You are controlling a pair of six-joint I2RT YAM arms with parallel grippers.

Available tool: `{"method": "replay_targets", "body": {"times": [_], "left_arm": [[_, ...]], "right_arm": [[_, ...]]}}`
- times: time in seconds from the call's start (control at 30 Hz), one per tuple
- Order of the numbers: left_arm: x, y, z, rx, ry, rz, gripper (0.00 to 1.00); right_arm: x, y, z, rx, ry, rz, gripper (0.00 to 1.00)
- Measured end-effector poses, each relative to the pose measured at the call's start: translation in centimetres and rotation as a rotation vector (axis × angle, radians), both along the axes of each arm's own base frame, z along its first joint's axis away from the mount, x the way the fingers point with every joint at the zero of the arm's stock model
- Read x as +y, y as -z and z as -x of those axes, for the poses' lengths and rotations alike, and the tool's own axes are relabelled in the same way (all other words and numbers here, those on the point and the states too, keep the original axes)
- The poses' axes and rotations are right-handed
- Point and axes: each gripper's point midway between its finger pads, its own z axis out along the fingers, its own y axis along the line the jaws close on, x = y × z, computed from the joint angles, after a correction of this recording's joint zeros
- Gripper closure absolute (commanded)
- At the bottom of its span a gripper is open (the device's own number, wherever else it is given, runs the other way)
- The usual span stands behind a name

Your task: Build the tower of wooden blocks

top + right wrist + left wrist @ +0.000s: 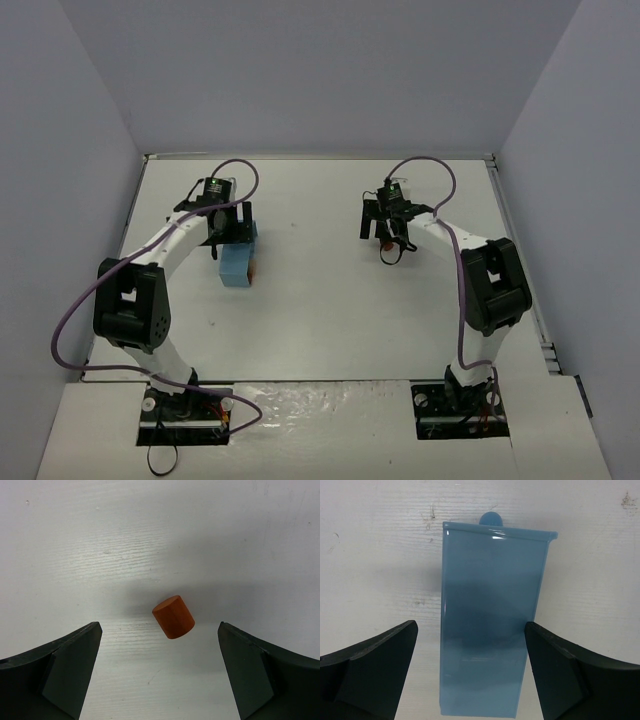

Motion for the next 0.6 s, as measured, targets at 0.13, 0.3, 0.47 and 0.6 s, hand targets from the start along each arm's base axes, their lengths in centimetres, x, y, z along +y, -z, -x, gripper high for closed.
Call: {"method": "replay_targets", "body": {"times": [0.13, 0.3, 0.47, 0.6], "left_arm": [[-0.21, -0.02, 0.06, 0.002, 0.005, 0.011, 0.07], [-0.53, 0.0, 0.17, 0.008, 0.015, 0.027, 0.04], [-0.84, 0.02, 0.33, 0.015, 0.018, 0.044, 0.03], [-0.73, -0.06, 0.61, 0.013, 0.014, 0.043, 0.03]], "right_arm": [[-0.1, -0.26, -0.01, -0.006, 0.0, -0.001, 0.0], [-0.47, 0.21, 0.42, 0.009, 0.002, 0.006, 0.0], [-0.56, 0.46, 0.67, 0.016, 0.002, 0.01, 0.0], [-0.63, 0.52, 0.85, 0.018, 0.001, 0.011, 0.0]]}}
